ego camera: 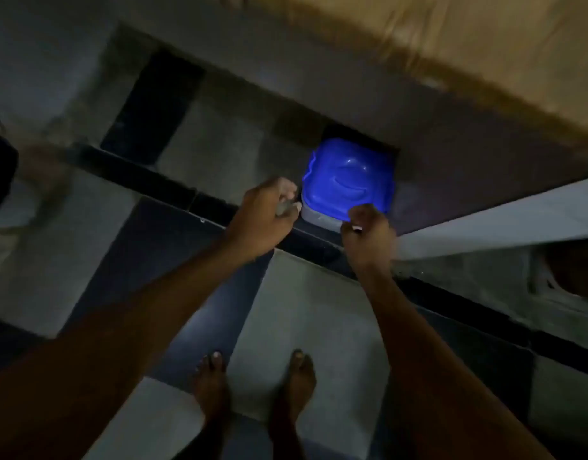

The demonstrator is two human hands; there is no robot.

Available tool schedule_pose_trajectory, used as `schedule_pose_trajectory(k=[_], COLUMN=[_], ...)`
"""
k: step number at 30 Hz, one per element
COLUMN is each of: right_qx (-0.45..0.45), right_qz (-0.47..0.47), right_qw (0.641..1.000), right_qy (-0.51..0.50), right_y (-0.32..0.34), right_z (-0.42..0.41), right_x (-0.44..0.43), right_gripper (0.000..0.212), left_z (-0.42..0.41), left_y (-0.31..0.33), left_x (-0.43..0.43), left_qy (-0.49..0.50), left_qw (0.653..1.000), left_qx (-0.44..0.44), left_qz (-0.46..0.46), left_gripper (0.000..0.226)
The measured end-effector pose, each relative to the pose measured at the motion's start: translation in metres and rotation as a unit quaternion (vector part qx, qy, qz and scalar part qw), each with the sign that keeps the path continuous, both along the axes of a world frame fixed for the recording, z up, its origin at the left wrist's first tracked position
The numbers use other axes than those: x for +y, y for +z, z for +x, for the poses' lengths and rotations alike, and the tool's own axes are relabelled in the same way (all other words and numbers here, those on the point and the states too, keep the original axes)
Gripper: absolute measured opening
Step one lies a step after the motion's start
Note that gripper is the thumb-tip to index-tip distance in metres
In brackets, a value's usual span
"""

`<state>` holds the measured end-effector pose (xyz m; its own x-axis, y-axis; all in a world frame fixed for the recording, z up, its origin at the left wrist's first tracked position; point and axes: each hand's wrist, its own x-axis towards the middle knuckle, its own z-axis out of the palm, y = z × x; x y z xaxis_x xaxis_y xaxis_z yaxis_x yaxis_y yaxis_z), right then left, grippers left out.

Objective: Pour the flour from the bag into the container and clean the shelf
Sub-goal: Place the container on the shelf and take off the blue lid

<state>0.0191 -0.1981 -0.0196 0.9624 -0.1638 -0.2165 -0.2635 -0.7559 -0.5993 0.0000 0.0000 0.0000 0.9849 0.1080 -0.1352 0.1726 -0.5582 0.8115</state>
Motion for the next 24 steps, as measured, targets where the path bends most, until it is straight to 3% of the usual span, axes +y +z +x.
schedule_pose_trajectory(k=[3,6,11,15,17,21,24], right_qx=[0.031,0.082,0.128,0.128,0.099,0.026,-0.021], right_qz=[0.005,-0.050,-0.029,0.024,0.051,0.099,0.144], right_qw=[0.999,0.995,0.987,0.982,0.981,0.962,0.945], right_qy=[-0.012,0.000,-0.097,-0.135,-0.162,-0.255,-0.292], right_y=[-0.054,-0.106,-0.176,-0.231,-0.258,-0.282,-0.286], right_z=[0.024,0.052,0.096,0.122,0.137,0.154,0.156], right_x=[-0.022,-0.049,-0.090,-0.107,-0.111,-0.106,-0.112], right_gripper=[0.031,0.044,0.059,0.071,0.084,0.108,0.123], left_z=[0.023,0.044,0.084,0.120,0.141,0.164,0.176], left_y=[-0.062,-0.124,-0.214,-0.273,-0.302,-0.334,-0.336], left_x=[-0.014,-0.033,-0.055,-0.069,-0.072,-0.072,-0.068], left_qy=[-0.023,-0.034,-0.013,0.058,0.062,0.063,0.078], left_qw=[0.999,0.997,0.994,0.988,0.988,0.966,0.954], left_qx=[0.024,0.055,0.102,0.142,0.140,0.115,0.146], left_qz=[0.022,0.031,0.042,-0.008,-0.034,-0.224,-0.249], left_gripper=[0.023,0.021,0.014,0.057,0.066,0.080,0.097])
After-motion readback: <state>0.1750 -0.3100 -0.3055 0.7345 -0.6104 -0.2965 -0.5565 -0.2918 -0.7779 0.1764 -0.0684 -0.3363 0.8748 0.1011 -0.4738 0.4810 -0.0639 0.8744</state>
